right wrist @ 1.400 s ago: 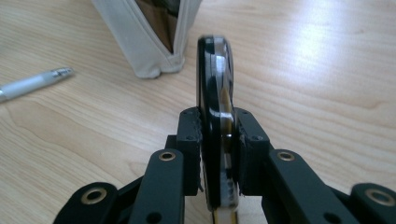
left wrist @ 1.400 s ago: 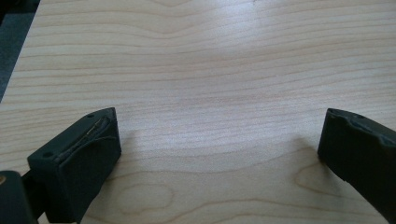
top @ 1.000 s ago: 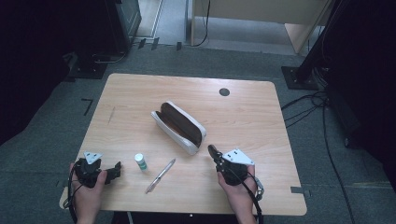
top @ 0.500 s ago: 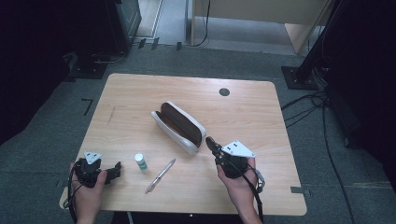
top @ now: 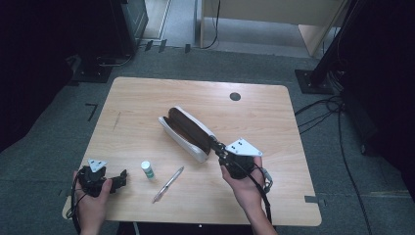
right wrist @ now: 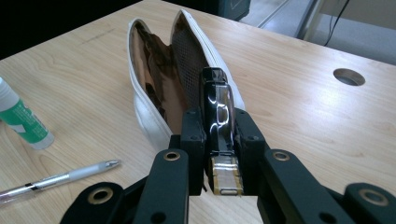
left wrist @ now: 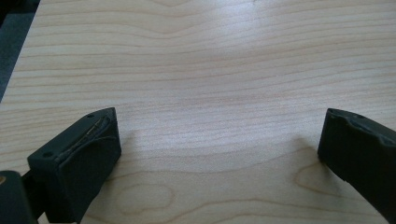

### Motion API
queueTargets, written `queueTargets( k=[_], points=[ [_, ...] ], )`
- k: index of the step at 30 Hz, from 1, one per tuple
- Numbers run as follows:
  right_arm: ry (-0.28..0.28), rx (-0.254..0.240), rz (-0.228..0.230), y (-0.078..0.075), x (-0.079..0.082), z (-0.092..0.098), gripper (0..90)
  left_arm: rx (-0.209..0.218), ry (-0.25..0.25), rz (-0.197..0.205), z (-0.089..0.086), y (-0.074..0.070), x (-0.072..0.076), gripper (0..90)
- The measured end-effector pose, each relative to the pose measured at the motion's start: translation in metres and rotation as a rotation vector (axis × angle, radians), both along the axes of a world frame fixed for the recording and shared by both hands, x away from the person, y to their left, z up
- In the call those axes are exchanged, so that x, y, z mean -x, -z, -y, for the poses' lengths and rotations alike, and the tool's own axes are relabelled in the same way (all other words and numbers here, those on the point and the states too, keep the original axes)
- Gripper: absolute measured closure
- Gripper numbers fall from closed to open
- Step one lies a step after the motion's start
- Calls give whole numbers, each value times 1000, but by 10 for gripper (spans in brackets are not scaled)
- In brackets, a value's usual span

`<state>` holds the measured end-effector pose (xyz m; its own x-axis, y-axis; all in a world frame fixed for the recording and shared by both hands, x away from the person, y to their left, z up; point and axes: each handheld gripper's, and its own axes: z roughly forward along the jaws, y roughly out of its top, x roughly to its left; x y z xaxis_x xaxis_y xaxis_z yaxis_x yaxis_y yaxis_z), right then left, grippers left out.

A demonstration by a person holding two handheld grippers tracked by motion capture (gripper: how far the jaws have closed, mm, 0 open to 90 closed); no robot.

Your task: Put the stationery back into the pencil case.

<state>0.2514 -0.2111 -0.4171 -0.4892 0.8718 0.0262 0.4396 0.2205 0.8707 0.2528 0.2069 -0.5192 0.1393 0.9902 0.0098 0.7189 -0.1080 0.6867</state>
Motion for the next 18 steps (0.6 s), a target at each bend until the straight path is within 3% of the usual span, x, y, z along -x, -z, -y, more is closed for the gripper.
queueTargets(
  k=[18],
  points=[
    [-98,21,-29,0,-32,-27,777,0,3,0,0,0,0,0]
  ],
)
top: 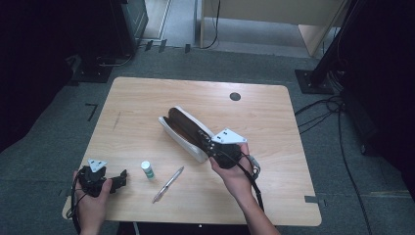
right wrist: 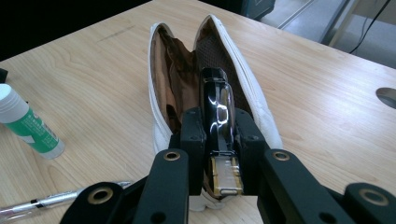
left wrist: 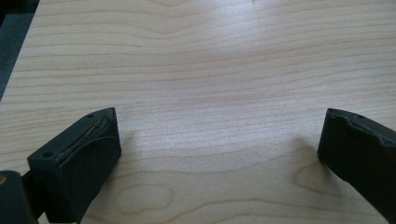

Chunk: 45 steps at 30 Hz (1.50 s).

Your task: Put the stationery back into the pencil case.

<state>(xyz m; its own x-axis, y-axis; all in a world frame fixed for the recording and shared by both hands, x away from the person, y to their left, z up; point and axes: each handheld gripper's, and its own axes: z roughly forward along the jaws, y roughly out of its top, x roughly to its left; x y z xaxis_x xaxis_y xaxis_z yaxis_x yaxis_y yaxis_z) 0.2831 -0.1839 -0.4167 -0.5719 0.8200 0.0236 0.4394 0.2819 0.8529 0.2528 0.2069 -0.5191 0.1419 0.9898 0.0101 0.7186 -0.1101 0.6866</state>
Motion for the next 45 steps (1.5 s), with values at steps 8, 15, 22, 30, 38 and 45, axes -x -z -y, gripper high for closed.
queueTargets(
  k=[8,15,22,30,38,45],
  points=[
    [-23,19,-46,12,-13,-6,777,-1,3,-1,0,0,0,0],
    [-40,34,-108,23,-21,-2,776,1,3,1,0,0,0,0],
    [-50,62,-147,33,-23,-2,772,0,4,0,0,0,0,0],
    [-54,78,-160,35,-21,4,758,0,6,-1,0,0,0,0],
    [-67,85,-155,34,-16,6,824,0,6,-1,0,0,0,0],
    [-69,84,-156,35,-19,7,825,0,5,-1,0,0,0,0]
  ],
)
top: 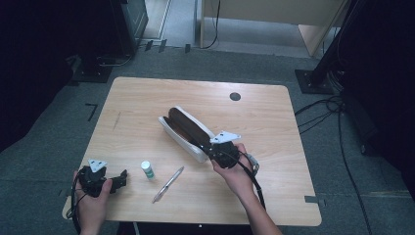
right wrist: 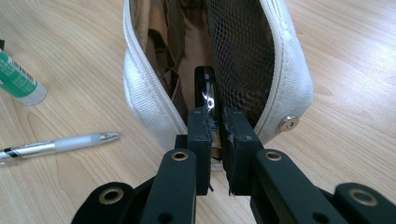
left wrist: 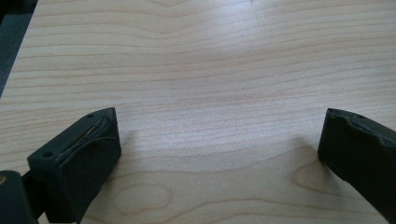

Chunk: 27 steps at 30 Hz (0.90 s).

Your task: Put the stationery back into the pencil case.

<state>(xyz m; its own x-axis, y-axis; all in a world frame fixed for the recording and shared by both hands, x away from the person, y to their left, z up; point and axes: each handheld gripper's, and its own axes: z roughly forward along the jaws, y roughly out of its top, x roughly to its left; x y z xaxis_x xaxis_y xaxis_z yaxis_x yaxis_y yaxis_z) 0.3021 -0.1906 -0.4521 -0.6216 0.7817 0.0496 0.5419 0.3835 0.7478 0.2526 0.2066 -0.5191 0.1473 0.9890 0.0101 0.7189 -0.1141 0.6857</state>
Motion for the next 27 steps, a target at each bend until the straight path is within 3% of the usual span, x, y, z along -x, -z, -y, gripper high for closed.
queueTargets(
  k=[9,14,27],
  points=[
    [7,-23,6,-4,-3,-1,825,0,1,0,0,0,0,0],
    [-5,-5,16,-5,-9,-10,825,0,0,0,0,0,0,0],
    [-12,17,-14,6,-31,-26,825,0,0,0,0,0,0,0]
  ],
)
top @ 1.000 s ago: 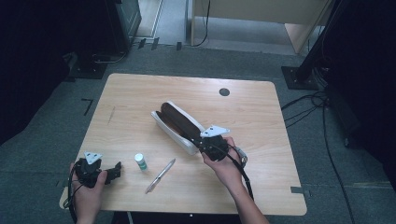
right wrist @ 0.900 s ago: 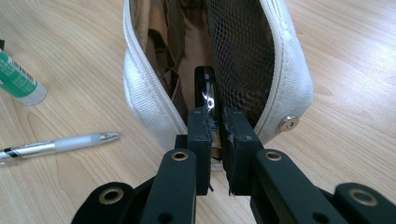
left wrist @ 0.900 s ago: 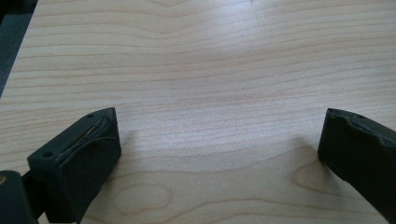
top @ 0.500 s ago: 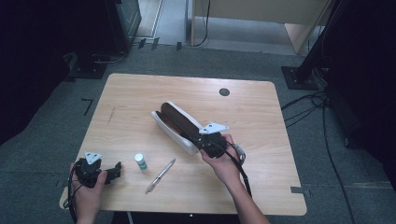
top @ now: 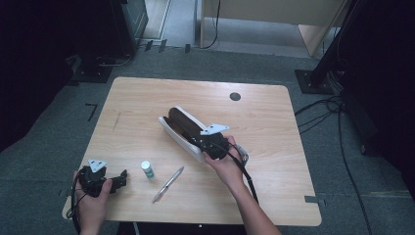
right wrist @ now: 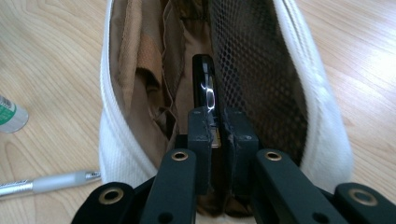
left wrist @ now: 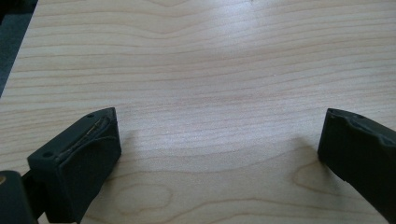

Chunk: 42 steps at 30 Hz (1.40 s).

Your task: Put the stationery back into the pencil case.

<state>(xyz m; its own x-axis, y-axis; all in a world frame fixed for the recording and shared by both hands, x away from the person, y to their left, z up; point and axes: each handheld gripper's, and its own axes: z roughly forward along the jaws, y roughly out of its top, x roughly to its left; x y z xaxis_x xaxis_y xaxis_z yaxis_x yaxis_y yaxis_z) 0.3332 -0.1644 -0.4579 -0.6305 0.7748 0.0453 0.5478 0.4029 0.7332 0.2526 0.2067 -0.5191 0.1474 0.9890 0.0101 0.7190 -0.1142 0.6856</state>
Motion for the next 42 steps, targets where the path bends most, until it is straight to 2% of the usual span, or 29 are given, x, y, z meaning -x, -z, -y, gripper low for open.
queueTargets(
  k=[5,10,16,22,32,42],
  points=[
    [-11,25,-23,5,-5,-5,824,0,0,0,0,0,0,0],
    [-11,20,-33,6,-6,-3,814,0,2,0,0,0,0,0],
    [-18,18,-31,5,-5,-1,775,0,2,0,0,0,0,0],
    [-8,13,-19,2,-3,2,795,1,3,0,0,0,0,0],
    [17,-37,35,-18,4,12,794,0,2,0,0,0,0,0],
    [-19,-91,97,-44,20,8,786,0,2,1,0,0,0,0]
  ],
)
